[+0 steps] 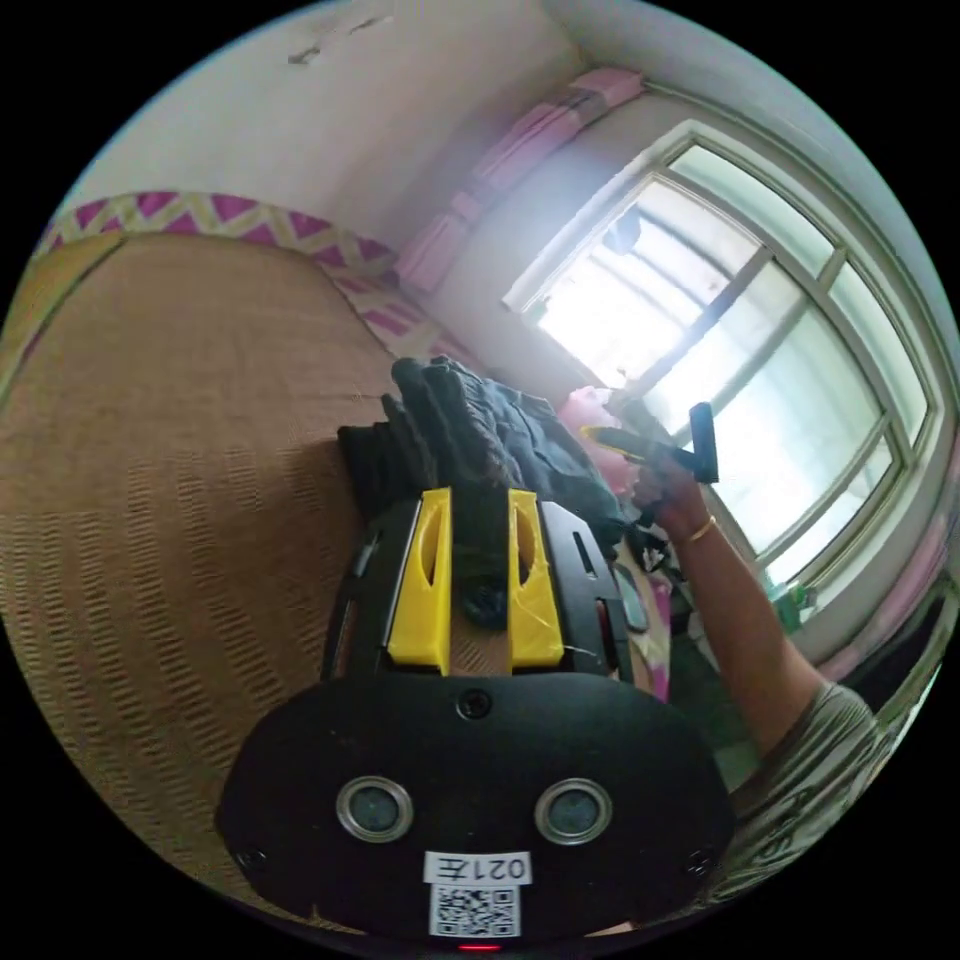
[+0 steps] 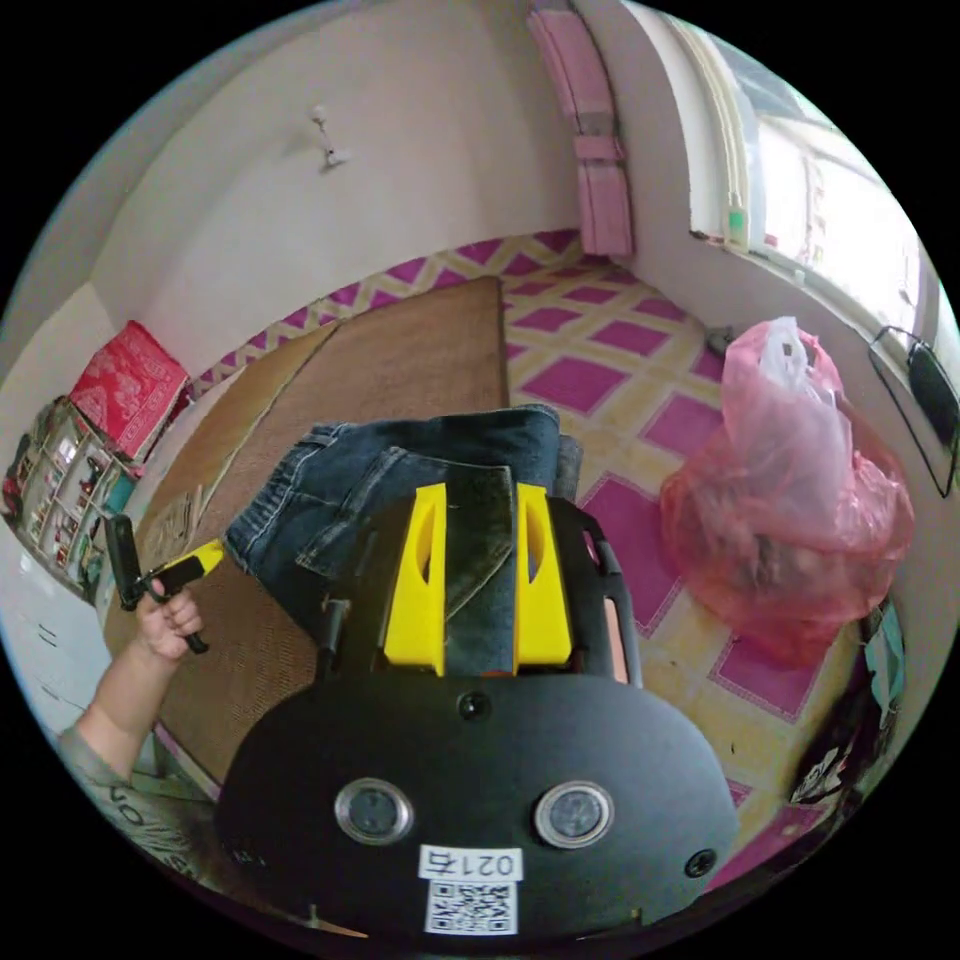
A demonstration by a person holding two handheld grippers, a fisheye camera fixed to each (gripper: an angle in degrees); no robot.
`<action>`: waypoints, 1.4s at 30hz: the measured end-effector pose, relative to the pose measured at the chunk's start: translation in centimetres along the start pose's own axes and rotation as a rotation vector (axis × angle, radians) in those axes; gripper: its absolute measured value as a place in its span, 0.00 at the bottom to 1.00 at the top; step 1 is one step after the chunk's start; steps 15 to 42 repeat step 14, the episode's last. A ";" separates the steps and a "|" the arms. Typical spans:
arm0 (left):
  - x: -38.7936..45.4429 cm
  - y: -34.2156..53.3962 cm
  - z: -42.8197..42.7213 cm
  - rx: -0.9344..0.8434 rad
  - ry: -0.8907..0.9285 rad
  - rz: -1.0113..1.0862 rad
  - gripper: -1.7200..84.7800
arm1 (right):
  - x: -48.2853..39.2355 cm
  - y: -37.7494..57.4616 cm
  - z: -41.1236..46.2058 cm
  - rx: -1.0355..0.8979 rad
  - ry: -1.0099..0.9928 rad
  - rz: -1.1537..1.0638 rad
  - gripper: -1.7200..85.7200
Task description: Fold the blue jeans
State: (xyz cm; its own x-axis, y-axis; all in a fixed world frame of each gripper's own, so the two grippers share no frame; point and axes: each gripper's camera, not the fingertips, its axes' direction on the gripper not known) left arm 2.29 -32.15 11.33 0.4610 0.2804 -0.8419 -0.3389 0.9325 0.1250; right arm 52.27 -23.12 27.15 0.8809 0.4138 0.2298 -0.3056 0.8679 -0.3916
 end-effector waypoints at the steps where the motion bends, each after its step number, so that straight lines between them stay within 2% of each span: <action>1: 0.8 1.2 -2.1 0.012 -0.035 0.042 0.11 | -1.7 1.3 0.1 0.007 -0.022 -0.037 0.14; 6: 3.1 8.0 -11.7 0.021 -0.114 0.093 0.11 | -12.3 6.5 1.6 0.011 -0.181 -0.255 0.14; 9: 3.7 13.5 -18.1 0.041 -0.195 0.066 0.11 | -21.6 9.5 5.3 -0.068 -0.323 -0.409 0.15; 11: 3.8 18.1 -22.6 0.025 -0.318 0.017 0.11 | -30.5 12.4 9.2 -0.150 -0.431 -0.551 0.15; 14: 3.9 23.6 -27.0 -0.020 -0.524 -0.052 0.09 | -42.2 16.7 14.7 -0.250 -0.485 -0.751 0.15; 42: 3.9 23.6 -27.0 -0.020 -0.524 -0.052 0.09 | -42.2 16.7 14.7 -0.250 -0.485 -0.751 0.15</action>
